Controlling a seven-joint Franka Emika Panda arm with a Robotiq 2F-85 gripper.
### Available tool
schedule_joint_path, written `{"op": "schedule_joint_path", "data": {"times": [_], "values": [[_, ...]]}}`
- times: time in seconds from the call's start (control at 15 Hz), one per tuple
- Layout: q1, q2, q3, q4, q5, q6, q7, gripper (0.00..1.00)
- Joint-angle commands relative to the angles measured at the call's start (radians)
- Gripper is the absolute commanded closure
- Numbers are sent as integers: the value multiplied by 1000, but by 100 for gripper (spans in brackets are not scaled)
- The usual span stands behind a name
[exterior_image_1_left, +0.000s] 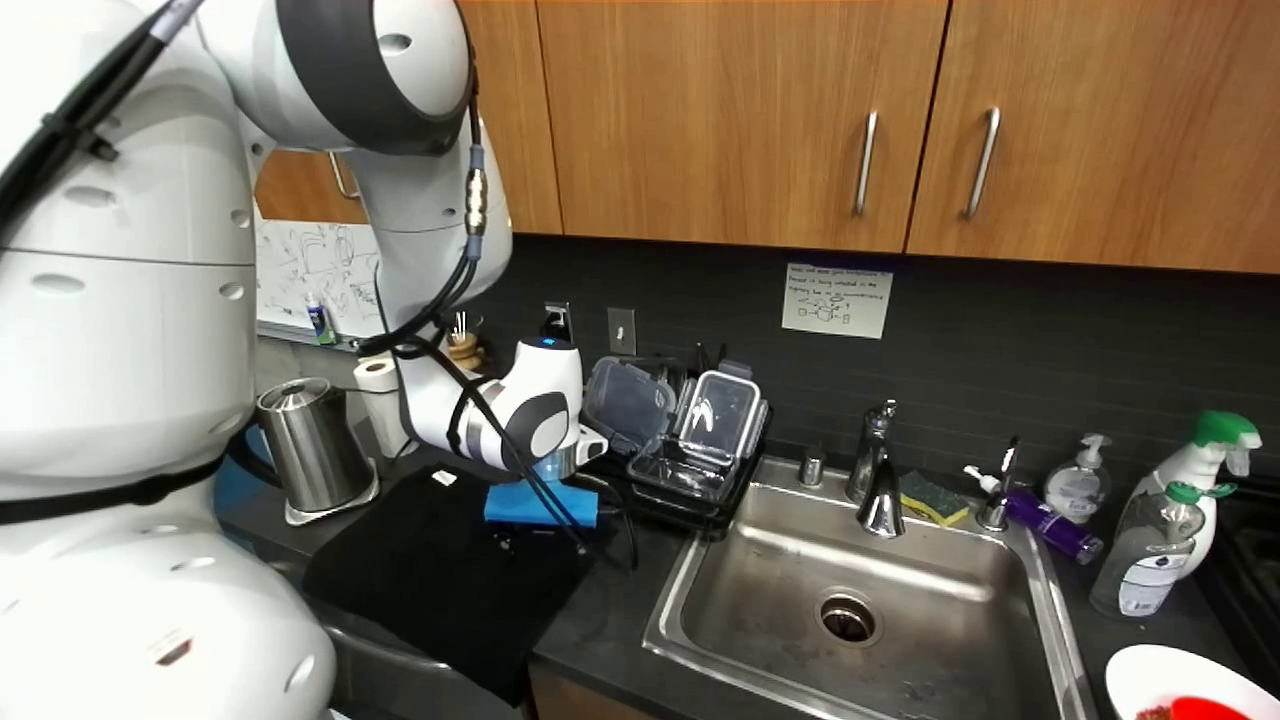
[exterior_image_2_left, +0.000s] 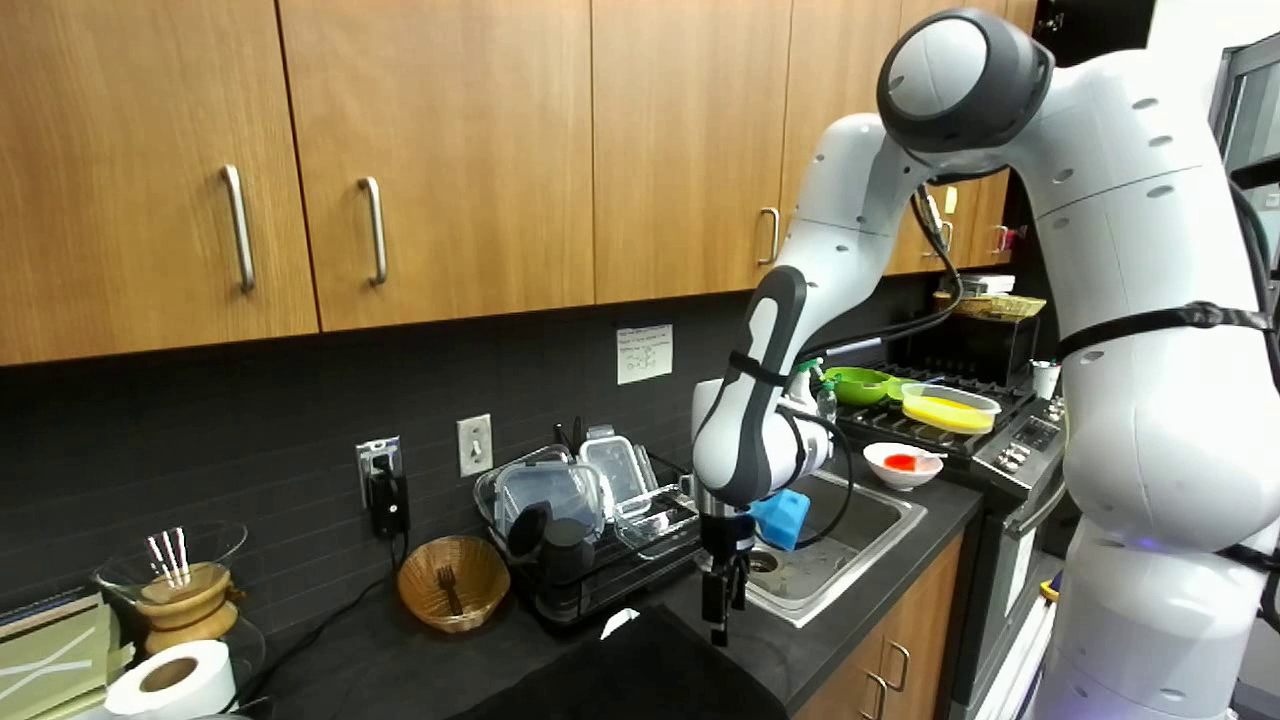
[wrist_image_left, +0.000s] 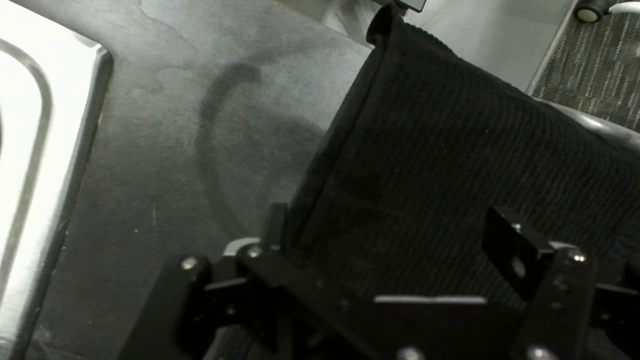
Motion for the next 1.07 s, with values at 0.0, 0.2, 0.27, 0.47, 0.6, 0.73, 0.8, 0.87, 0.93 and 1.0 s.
{"op": "schedule_joint_path", "data": {"times": [0.0, 0.2, 0.27, 0.47, 0.6, 0.73, 0.8, 0.87, 0.93, 1.0], "values": [[-14, 55, 3, 69, -6, -42, -17, 0], [-22, 93, 5, 118, -3, -67, -26, 0], [-27, 107, 8, 132, -1, -72, -31, 0], [-43, 145, 15, 166, 4, -86, -41, 0], [-52, 164, 17, 179, 4, -93, -44, 0], [-58, 182, 19, 192, 4, -103, -46, 0], [-61, 189, 21, 198, 5, -109, -47, 0], [-58, 197, 19, 203, 3, -115, -41, 0], [-57, 204, 19, 206, 1, -123, -39, 0], [-56, 210, 19, 211, 1, -132, -37, 0]]}}
